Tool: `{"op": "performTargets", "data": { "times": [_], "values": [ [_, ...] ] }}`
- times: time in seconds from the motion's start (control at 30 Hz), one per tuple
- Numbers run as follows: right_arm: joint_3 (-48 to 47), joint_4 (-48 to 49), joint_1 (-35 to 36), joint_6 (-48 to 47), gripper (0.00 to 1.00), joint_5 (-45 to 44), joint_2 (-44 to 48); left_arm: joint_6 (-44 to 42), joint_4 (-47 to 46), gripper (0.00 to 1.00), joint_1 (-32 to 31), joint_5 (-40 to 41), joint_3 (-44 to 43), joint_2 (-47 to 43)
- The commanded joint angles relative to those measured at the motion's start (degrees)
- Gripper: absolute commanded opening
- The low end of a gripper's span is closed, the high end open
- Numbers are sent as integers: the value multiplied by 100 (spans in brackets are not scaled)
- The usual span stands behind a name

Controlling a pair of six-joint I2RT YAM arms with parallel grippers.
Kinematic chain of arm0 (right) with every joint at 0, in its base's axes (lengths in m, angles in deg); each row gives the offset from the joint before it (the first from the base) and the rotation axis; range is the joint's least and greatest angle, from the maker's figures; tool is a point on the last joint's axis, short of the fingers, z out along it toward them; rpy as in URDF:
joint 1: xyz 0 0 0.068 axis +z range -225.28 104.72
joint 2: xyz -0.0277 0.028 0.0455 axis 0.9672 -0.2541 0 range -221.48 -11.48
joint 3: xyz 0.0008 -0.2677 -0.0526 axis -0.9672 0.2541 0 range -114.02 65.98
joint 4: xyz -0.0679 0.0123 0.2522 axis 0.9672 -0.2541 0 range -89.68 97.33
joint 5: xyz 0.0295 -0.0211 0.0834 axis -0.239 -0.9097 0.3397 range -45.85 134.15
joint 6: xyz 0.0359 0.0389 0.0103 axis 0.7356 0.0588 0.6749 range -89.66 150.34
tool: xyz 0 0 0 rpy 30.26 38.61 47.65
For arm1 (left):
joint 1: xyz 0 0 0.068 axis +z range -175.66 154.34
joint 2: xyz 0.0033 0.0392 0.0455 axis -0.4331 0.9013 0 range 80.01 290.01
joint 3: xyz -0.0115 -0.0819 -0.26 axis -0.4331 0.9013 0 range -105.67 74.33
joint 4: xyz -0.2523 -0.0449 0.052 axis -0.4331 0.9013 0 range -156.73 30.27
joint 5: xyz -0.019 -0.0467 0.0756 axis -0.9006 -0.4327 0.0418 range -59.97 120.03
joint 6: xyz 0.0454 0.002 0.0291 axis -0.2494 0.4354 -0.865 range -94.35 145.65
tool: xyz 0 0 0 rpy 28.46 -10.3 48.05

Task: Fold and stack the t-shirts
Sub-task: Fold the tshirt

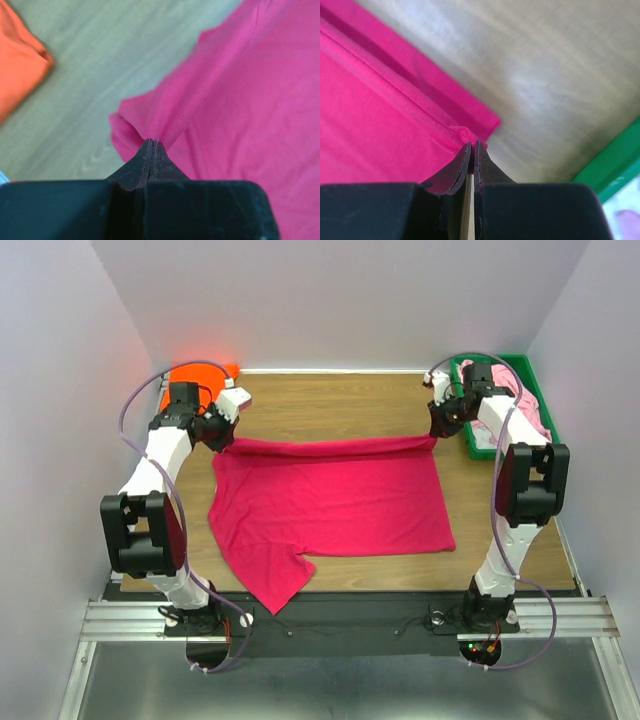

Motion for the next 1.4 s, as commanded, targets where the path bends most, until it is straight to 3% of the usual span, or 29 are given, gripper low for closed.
{"op": "performTargets", "data": {
  "times": [0.0, 0.2, 0.3, 0.33, 0.5, 0.73, 0.93, 1.1, 1.37],
  "values": [
    [459, -38, -50, -198, 0, 226, 194, -223, -207, 0, 44, 98, 697, -256],
    [785, -38, -50, -242, 1, 288, -280, -117, -831, 0, 17, 317, 1367, 271],
    [794, -64, -50, -233, 25, 217, -369, -91, -850, 13, 17, 414, 1298, 605],
    [777, -82, -50, -224, 40, 156, -343, -135, -614, 27, 35, 310, 1236, 632],
    [558, -283, -94, -180, 63, 208, 123, -478, 327, 54, 96, -279, 535, 255],
    [-664, -714, -68, 469, 62, 744, -307, 285, 355, 54, 97, -596, -511, 816],
    [-1358, -733, 152, 1137, 54, 1087, -755, 927, 5, 52, 97, -614, -935, 1510],
    [-2088, -329, 819, 2216, 45, 1315, -1404, 1192, -6, 49, 88, -588, -1172, 1871],
    [-3378, 269, 1838, 3185, 44, 1438, -2371, 1122, 56, 47, 88, -263, -927, 1986]
  ]
}}
